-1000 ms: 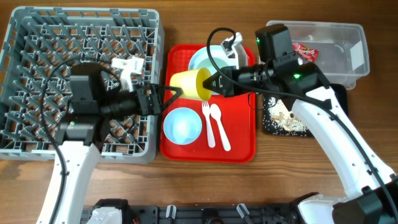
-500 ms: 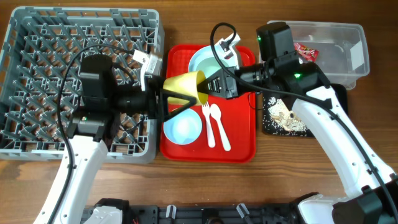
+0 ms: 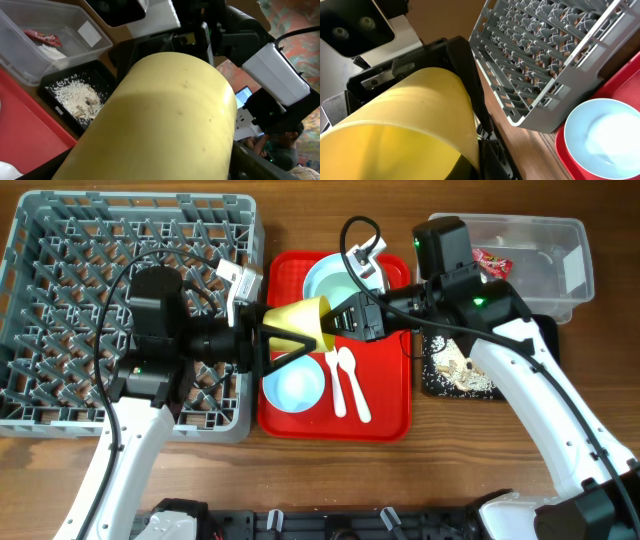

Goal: Sort waste into correct bins and load items into the dishwasher rack
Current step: 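Hand the yellow cup from the right gripper to the left gripper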

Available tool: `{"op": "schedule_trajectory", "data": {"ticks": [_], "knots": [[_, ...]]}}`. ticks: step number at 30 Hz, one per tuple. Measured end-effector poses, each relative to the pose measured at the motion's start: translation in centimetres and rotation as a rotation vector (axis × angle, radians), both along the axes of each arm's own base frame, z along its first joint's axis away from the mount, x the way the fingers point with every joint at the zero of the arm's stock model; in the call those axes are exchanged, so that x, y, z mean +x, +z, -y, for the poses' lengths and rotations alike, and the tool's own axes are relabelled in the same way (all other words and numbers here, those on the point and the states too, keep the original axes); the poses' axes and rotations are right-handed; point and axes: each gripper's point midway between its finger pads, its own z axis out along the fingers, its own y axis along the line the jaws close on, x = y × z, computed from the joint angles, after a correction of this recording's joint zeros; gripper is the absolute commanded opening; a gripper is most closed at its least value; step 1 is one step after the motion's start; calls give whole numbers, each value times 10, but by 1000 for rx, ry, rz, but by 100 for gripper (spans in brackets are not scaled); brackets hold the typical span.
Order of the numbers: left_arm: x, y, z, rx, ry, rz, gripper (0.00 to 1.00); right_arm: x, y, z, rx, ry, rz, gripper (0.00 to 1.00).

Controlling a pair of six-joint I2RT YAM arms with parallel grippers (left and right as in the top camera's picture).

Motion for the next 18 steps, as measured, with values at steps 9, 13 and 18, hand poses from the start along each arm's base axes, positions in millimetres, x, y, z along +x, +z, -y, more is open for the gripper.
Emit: {"op": "schedule_trajectory", "data": {"ticks": [9,13,18], "knots": [[-3,3,1,-13,-23,16,68,-3,1,1,12,10,-21,4],[-4,3,1,-15,-29,15,68,-3,1,1,16,13,-22,4],[-4,4,1,-15,-30,15,63,-4,1,1,15,13,-25,8]]}}
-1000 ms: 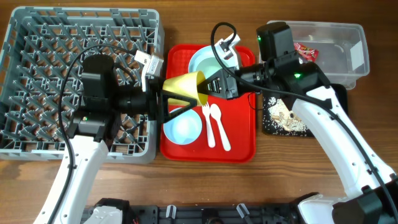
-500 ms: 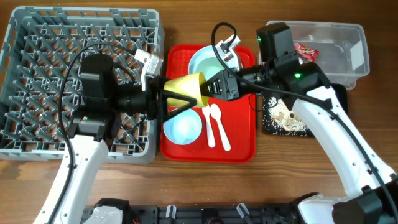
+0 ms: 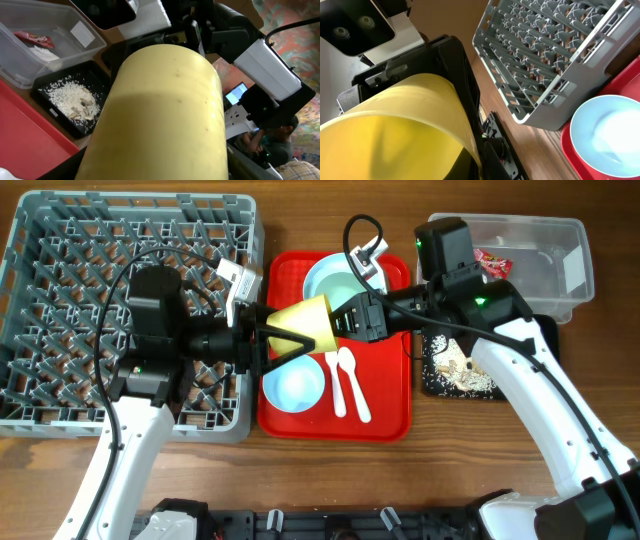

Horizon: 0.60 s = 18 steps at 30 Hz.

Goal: Sort waste into correct bins and load items into the dishwasher rack
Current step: 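Hand the yellow cup from the right gripper to the left gripper, then lower the yellow cup into the dish rack with the left gripper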

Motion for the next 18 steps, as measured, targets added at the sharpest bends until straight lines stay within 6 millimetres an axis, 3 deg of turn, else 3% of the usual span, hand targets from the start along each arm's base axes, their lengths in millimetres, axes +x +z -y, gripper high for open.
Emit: {"op": "schedule_trajectory", "data": {"ticks": [4,8,13,18], "knots": [[2,-1,0,5,12,2,59,-2,-3,0,-10,-2,-16,27],[10,-7,-2,32,67,-20,47,-3,-7,-1,-19,-2,-24,38],[16,-17,-3,67,118,-59,33,6,-13,4,-53,-45,-17,46],[25,-30,-9,121,202,-111,31,17,-24,14,-100,-102,-24,51]]}}
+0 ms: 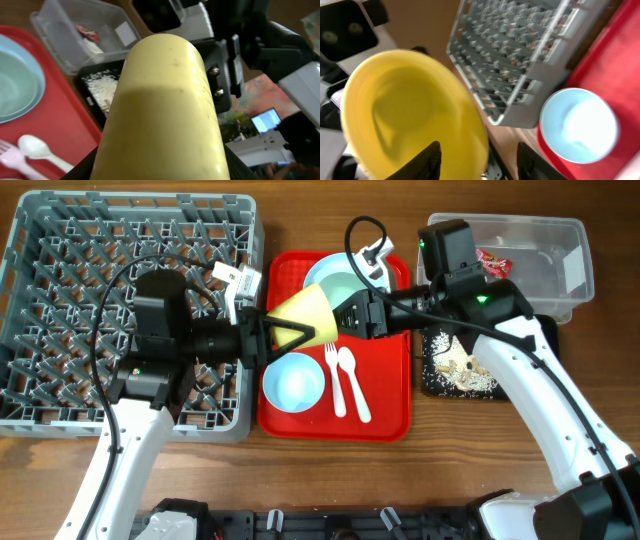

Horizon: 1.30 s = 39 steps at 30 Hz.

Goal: Sort waste into correct bins and load items into the dishwasher rack
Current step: 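Lower the yellow cup into the dish rack with the left gripper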

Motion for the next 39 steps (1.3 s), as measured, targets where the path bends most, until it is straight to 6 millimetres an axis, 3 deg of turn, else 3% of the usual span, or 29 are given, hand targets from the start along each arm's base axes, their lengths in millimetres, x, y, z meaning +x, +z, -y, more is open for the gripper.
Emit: {"op": "schedule_trajectory", "data": {"ticks": [6,11,14,17,22,27,32,39], "knots": [[18,-23,-13,105,138,-38,30,7,-27,20,-146,-103,-57,52],[30,-60,-43,275,312,-119,28,12,-53,45,-314,-198,-86,52],[30,-82,-77,411,457,-188,28,19,-66,69,-413,-270,-91,52],[23,-92,-119,524,608,-244,29,22,-70,88,-480,-318,-81,52],[11,-93,-189,668,862,-319,29,20,-67,117,-578,-399,-52,52],[-7,-99,-253,756,1084,-428,31,18,-67,131,-638,-420,-29,52],[-18,-114,-281,777,1164,-544,32,18,-68,133,-654,-427,-26,53],[-15,-138,-279,761,1123,-653,34,18,-69,134,-660,-429,-27,52]]}}
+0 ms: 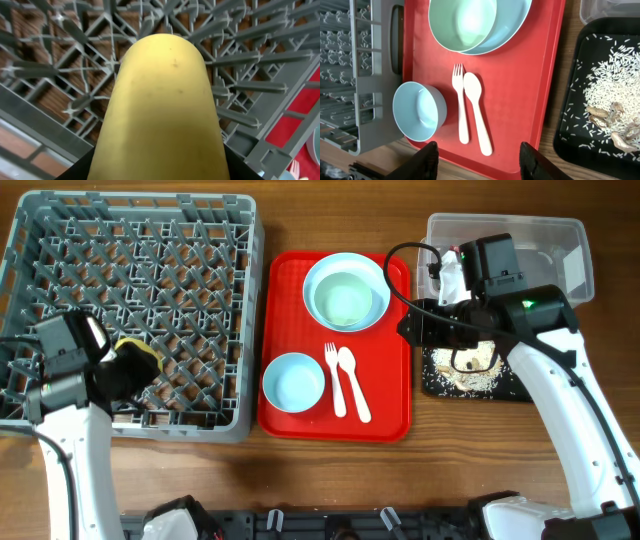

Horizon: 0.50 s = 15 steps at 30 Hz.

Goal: Sort waste into correct bins and load items into the dishwasher rack
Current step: 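Lower the yellow cup into the dish rack with the left gripper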

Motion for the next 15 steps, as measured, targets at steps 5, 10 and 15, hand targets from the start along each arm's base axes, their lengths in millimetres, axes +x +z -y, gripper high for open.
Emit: {"op": "schedule_trajectory", "data": {"ticks": [5,10,15], "knots": [[2,-19,4,-49,-8,-62,39,0,0,0,0,0,0,52],[2,-34,4,-71,-4,-118,56,0,0,0,0,0,0,53],[1,-47,3,-88,5,-166,100,0,0,0,0,0,-1,53]]}}
